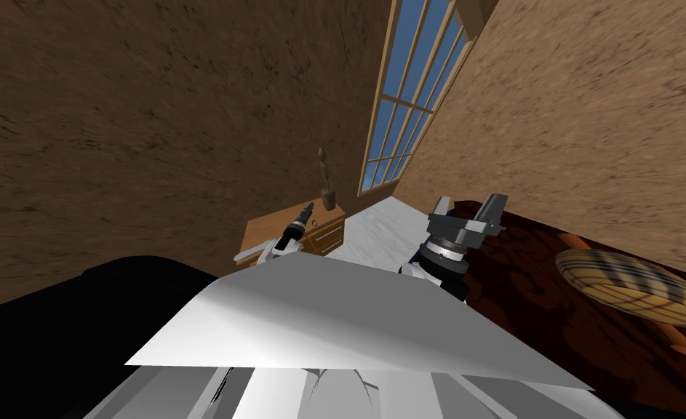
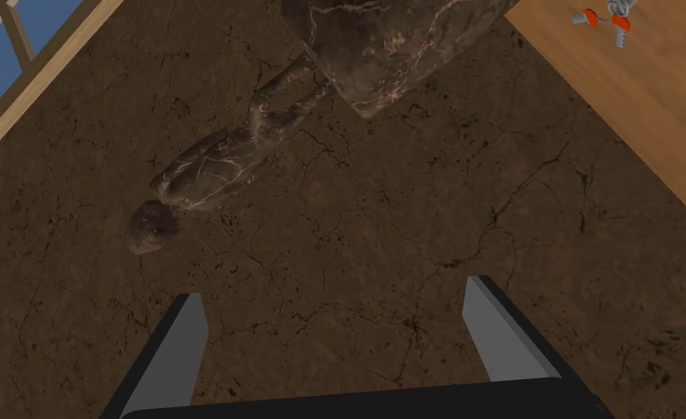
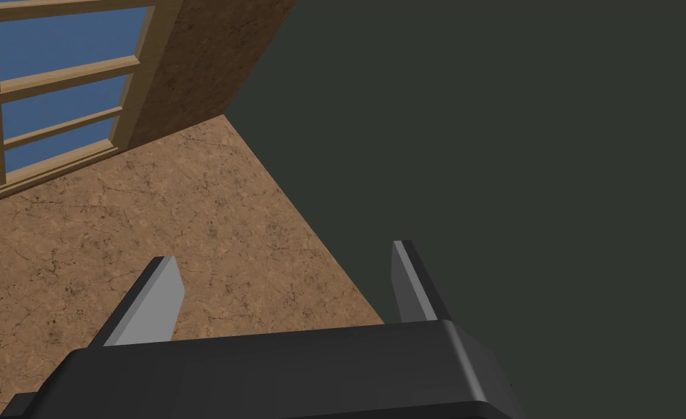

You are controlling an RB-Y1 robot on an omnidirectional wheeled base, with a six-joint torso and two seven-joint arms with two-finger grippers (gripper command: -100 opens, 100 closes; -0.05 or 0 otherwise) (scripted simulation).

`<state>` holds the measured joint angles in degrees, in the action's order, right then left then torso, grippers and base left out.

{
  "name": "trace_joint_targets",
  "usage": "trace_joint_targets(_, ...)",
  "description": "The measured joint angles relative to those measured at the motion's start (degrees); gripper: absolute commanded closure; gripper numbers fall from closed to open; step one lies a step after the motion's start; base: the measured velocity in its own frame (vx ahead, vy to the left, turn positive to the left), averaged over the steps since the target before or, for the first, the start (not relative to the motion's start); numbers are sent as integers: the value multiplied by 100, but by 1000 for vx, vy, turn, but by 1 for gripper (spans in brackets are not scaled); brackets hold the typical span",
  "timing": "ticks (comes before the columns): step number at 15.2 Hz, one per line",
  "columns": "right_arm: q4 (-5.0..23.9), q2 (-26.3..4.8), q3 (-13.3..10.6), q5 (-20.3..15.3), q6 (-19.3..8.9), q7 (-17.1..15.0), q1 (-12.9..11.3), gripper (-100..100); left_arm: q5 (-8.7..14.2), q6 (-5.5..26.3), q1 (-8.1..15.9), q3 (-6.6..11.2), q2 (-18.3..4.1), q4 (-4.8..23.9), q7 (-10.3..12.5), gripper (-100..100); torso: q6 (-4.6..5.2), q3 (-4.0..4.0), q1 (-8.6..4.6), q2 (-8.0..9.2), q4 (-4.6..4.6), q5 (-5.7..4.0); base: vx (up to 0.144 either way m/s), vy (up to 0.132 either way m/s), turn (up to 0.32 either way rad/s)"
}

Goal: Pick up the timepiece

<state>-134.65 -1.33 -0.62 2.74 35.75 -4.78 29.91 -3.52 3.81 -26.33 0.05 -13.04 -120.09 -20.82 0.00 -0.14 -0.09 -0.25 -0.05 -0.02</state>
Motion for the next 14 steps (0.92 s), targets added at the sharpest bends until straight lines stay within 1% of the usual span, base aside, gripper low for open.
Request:
trace_joint_targets(3,0,0,0,0,0,0,0,0,-33,384,-26,40,-13,40,-128,-100,0,-2,-3,-3,-1,-1,56,-28,4)
trace_joint_targets(6,0,0,0,0,0,0,0,0,-55,677,6,80,-22,163,-216,-100,0,1,0,2,0,0,42,-20,1)
trace_joint_targets(8,0,0,0,0,0,0,0,0,-69,851,-2,98,-22,183,-270,-100,0,3,1,6,1,0,45,-21,3)
trace_joint_targets(10,0,0,0,0,0,0,0,0,-114,1047,32,117,17,293,-358,-100,0,1,-1,3,0,0,56,-27,3)
trace_joint_targets(14,0,0,0,0,0,0,0,0,-164,1511,32,146,46,319,-503,-100,0,1,-1,3,0,-1,50,-24,2)
